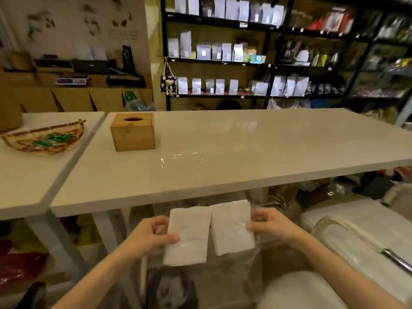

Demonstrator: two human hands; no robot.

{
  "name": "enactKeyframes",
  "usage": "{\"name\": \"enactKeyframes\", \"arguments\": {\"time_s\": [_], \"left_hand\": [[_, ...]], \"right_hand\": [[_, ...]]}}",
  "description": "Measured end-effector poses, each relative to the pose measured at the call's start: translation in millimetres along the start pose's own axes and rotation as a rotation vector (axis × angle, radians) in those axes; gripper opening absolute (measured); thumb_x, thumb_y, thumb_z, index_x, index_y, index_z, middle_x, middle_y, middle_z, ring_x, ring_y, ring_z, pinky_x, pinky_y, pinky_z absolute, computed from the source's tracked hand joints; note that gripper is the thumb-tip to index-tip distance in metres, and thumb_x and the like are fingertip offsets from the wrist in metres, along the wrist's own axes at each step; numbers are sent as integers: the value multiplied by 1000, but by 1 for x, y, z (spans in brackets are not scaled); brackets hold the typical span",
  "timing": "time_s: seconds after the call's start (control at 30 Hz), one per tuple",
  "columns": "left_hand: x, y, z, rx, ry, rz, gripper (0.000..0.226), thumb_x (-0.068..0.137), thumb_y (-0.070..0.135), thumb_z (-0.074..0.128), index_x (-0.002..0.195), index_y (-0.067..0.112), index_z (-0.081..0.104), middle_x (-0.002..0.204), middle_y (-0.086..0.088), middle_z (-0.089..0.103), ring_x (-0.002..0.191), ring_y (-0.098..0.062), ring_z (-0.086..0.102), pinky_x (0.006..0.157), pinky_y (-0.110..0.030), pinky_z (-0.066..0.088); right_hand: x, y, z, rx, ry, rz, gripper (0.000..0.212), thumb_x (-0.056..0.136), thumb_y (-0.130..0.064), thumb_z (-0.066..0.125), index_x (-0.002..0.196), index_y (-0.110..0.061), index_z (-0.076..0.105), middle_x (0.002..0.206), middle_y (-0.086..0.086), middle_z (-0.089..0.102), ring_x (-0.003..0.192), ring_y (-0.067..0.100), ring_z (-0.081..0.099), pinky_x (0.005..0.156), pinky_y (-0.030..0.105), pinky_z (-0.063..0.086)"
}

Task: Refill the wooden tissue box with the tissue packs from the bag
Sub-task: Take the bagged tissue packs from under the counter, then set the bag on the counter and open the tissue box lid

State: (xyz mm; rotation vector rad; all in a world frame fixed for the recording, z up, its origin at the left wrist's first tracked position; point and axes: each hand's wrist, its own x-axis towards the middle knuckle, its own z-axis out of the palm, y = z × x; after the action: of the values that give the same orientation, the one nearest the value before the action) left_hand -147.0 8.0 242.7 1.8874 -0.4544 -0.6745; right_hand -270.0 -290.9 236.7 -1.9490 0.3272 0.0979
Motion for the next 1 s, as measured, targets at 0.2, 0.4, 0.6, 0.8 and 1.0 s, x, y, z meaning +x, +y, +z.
{"name": "enactKeyframes", "arguments": {"time_s": [0.2,0.4,0.6,0.8,1.0], "left_hand": [[30,73,-27,8,161,122,14,74,14,72,82,18,63,85,0,67,79,-15,65,51,-15,50],[89,119,-52,-32,234,93,39,77,11,70,112,10,53,96,-7,62,75,-13,59,58,-22,48],[152,133,-66,-10,295,51,22,78,8,68,98,4,61,78,-7,64,70,-20,61,60,-24,48],[213,135,-69,62,400,47,38,79,8,67,113,-6,57,83,-9,64,70,-18,60,57,-24,46],[251,130,-73,267,476,-11,43,81,12,65,118,-3,49,116,-20,61,95,-28,58,78,-34,46]], "right_hand": [[34,-58,-39,-11,82,-12,37,80,-24,69,113,-9,61,101,4,69,88,16,67,78,26,54],[94,-103,-64,24,178,-31,33,81,-11,68,111,-1,59,85,5,66,72,16,64,58,20,55],[168,-115,-85,-3,168,-43,7,80,-8,68,75,-8,64,71,5,64,59,12,62,54,21,54],[230,-118,-100,-47,232,-30,20,79,-9,70,96,-12,61,71,6,62,53,12,58,53,23,49],[277,-114,-100,-113,278,-33,33,76,-11,71,107,-7,61,80,15,63,58,20,54,56,28,44]]}}
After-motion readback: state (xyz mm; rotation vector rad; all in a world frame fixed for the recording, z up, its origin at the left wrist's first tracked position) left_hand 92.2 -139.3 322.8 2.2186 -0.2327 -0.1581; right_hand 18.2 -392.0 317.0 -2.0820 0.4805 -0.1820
